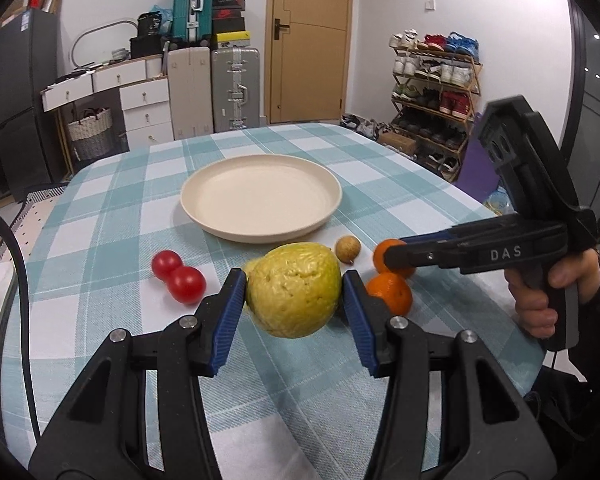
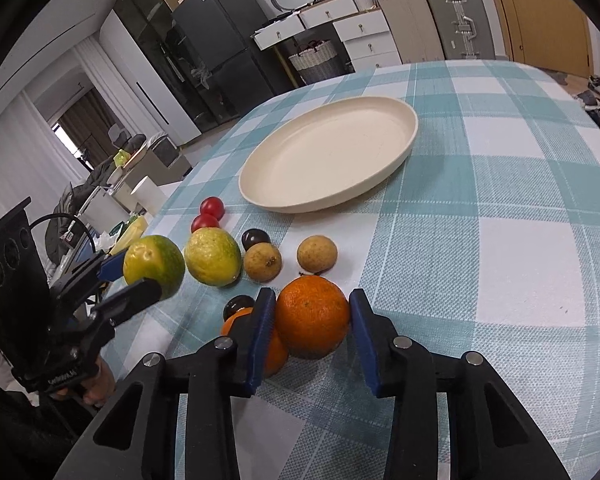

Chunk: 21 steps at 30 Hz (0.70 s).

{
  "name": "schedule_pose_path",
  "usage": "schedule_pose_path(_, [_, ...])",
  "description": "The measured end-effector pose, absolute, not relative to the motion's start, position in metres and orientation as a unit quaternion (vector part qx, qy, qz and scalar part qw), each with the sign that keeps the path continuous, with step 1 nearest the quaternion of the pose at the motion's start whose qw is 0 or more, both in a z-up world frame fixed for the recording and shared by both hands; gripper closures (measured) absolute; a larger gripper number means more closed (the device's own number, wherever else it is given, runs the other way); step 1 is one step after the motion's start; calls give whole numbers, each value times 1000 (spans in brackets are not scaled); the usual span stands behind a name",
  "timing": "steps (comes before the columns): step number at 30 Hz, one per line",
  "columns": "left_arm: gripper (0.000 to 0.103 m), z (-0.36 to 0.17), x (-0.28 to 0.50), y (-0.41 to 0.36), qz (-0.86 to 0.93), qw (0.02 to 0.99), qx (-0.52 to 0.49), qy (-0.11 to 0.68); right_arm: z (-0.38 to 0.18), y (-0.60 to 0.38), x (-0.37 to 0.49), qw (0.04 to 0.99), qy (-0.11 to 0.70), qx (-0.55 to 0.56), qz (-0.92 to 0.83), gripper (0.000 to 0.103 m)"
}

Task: Organize fruits
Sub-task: 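Carry the guava in the left gripper over the plate while the right carries the orange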

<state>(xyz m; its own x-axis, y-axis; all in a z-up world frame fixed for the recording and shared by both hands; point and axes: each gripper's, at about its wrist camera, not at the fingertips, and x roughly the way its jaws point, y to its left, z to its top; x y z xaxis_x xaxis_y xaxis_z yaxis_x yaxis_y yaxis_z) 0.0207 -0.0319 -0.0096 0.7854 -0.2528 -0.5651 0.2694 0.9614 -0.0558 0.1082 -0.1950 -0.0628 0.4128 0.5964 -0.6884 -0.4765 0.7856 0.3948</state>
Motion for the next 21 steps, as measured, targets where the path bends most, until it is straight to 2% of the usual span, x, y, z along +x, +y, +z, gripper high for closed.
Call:
schedule_pose_path(8, [56,2,40,-15,-98,955,-6,281,-41,-193,112,868,389,57,305,64])
schedule_pose_path(21, [56,7,85,-6,-69,959,-20,276,-27,-189,130,889,361,49,278,64])
